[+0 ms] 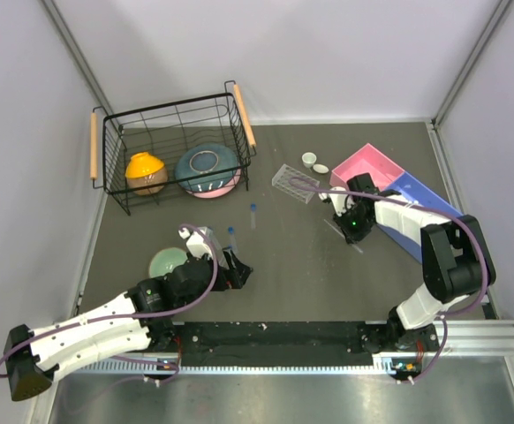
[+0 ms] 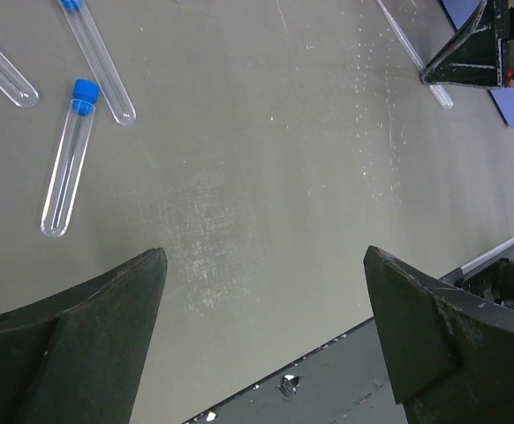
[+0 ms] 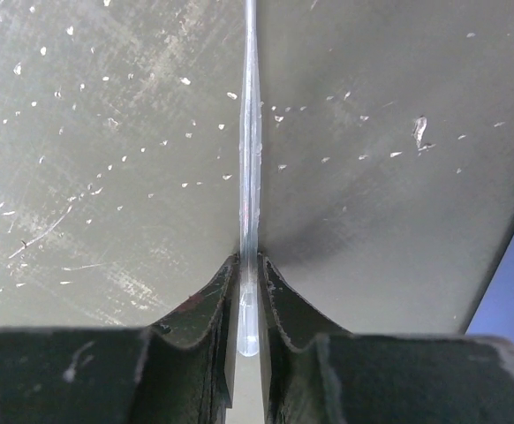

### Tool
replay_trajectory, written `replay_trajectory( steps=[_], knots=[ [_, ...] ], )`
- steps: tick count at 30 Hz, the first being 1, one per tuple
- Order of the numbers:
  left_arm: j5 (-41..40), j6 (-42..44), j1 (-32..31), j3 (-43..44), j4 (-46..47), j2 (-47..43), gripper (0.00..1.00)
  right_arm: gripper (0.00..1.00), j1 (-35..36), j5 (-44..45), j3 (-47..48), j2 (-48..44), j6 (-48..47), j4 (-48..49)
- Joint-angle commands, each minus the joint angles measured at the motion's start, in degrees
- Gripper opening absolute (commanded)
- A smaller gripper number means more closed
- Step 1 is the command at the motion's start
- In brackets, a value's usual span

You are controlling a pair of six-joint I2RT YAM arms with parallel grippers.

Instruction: Organize the chemistry lab equipment

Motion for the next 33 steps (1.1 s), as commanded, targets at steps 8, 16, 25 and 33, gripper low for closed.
replay_trajectory(
  steps=[8, 16, 25, 33],
  knots=[
    [-0.89, 0.13, 0.31, -0.06, 2.03, 0.23, 0.99, 0.06, 0.14, -5.24, -0.24, 1.51, 1.07, -1.13],
    [-0.80, 0.04, 0.22, -0.15, 2.03, 0.23, 0.99, 0.02, 0.15, -6.65, 0.20, 0.80, 0.63, -2.01],
    [-0.80, -0.05, 0.22, -0.24, 2.03, -0.03, 0.99, 0.00, 0.15, -7.70, 0.46, -0.52, -0.07, -3.06],
    [-0.89, -0.05, 0.22, -0.15, 1.33, -0.39, 0.99, 0.00, -0.38, -10.33, 3.36, -2.80, -1.83, -6.13]
  ],
)
